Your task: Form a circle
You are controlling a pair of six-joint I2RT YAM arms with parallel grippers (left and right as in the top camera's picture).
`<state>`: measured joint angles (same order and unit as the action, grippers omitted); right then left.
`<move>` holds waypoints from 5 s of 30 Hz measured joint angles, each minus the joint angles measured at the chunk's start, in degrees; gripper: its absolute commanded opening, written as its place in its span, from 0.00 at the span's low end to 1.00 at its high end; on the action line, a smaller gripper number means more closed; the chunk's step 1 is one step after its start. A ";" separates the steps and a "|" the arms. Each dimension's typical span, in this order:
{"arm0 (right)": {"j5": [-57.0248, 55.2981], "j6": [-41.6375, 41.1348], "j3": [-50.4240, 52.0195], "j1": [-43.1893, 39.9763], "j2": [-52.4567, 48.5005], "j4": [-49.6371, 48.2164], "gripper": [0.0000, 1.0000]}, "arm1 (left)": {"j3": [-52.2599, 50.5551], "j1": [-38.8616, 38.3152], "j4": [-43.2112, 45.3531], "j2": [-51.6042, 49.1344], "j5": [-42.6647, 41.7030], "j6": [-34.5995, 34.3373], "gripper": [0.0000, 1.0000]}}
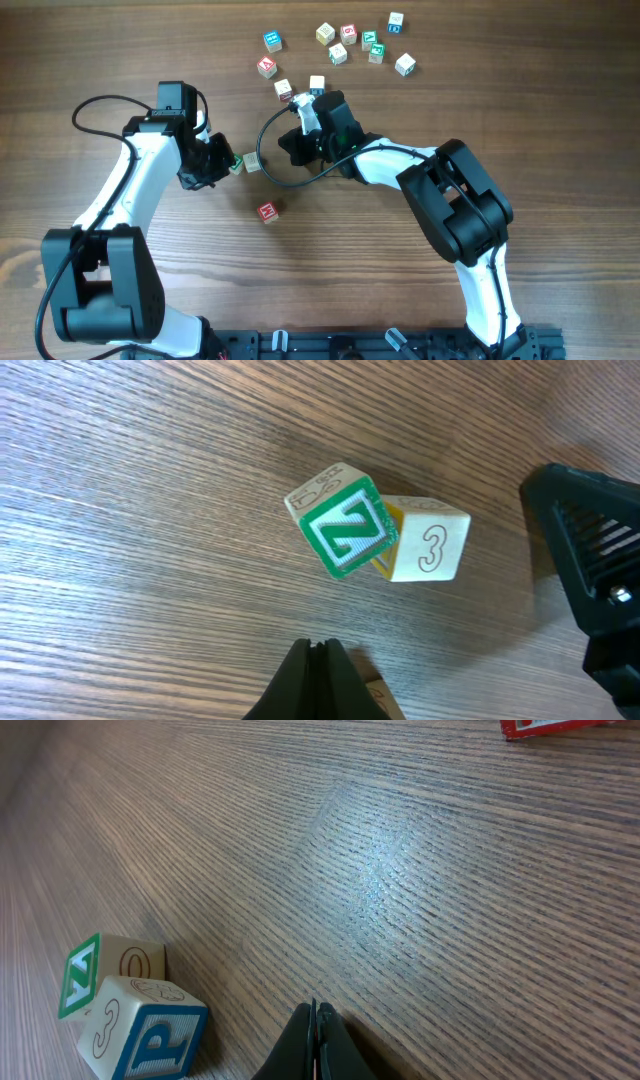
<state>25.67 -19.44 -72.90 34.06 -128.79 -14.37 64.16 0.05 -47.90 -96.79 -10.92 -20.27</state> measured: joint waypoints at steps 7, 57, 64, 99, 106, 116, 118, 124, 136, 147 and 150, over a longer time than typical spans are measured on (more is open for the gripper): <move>0.22 -3.89 -0.35 -1.73 0.98 4.15 0.04 | -0.02 0.00 0.61 0.00 0.35 0.00 0.04; 1.92 -10.78 -0.66 -14.21 2.82 12.02 0.04 | -7.13 -1.99 13.90 0.00 -5.25 2.38 0.04; 1.92 -10.78 -0.66 -14.21 2.82 12.02 0.04 | -7.13 -1.99 14.32 0.00 -5.25 2.38 0.04; 1.92 -10.78 -0.66 -14.21 2.82 12.02 0.04 | -7.37 -1.99 14.47 -1.31 -5.20 2.38 0.04; 1.92 -10.78 -0.66 -14.21 2.82 12.02 0.04 | -7.45 -1.99 15.23 -1.79 -5.20 2.40 0.04; 1.88 -10.75 -0.66 -14.19 2.82 12.02 0.04 | -7.45 -1.99 16.90 -3.08 -4.76 2.40 0.04; 1.86 -10.75 -0.66 -14.19 2.82 12.02 0.04 | -7.45 -1.99 16.94 -3.08 -4.74 2.40 0.04; 1.86 -10.78 -0.66 -14.19 2.82 12.02 0.04 | -7.45 -1.99 17.33 -3.08 -4.74 2.40 0.04; 1.84 -10.75 -0.66 -14.19 2.82 12.02 0.04 | -7.45 -1.99 18.18 -3.08 -4.59 2.38 0.04; 1.86 -10.78 -0.66 -14.16 2.82 12.02 0.04 | -7.45 -1.99 18.16 -3.08 -4.70 2.36 0.04; 1.86 -10.75 -0.66 -14.16 2.82 12.02 0.05 | -7.45 -1.99 17.62 -3.08 -5.29 2.38 0.04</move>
<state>27.53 -30.20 -73.56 19.90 -125.97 -2.35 56.71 -1.93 -30.28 -99.88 -16.21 -17.89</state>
